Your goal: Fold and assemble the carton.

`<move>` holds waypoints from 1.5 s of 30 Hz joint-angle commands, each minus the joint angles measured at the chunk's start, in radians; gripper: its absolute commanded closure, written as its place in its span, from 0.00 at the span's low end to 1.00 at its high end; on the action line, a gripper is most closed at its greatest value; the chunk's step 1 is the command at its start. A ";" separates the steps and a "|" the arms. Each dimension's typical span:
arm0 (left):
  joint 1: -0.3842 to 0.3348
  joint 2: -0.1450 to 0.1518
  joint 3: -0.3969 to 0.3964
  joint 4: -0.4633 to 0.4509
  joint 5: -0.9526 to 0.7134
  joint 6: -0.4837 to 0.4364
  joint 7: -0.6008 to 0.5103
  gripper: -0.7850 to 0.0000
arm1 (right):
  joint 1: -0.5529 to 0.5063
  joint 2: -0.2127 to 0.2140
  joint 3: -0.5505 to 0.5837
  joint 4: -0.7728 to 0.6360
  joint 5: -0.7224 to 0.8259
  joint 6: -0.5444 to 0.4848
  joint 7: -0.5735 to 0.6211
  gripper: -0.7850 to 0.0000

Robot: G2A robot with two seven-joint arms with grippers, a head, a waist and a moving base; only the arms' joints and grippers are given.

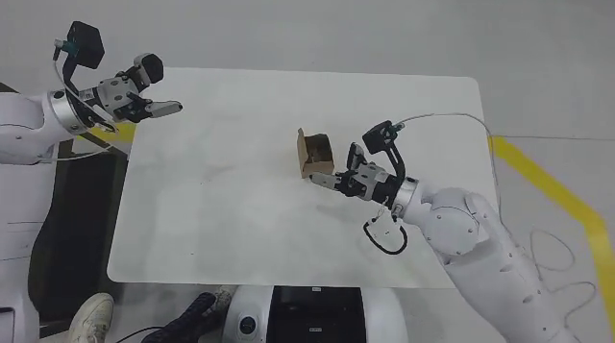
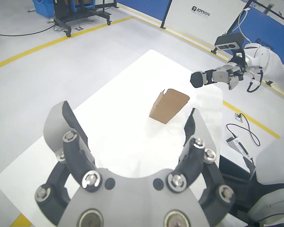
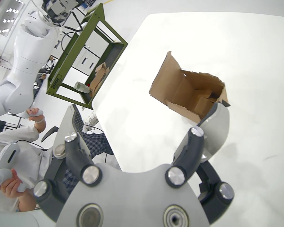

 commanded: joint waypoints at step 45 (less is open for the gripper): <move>0.000 0.000 0.000 0.000 0.000 0.000 0.000 0.00 | 0.050 -0.032 -0.119 0.005 -0.321 0.142 -0.081 0.00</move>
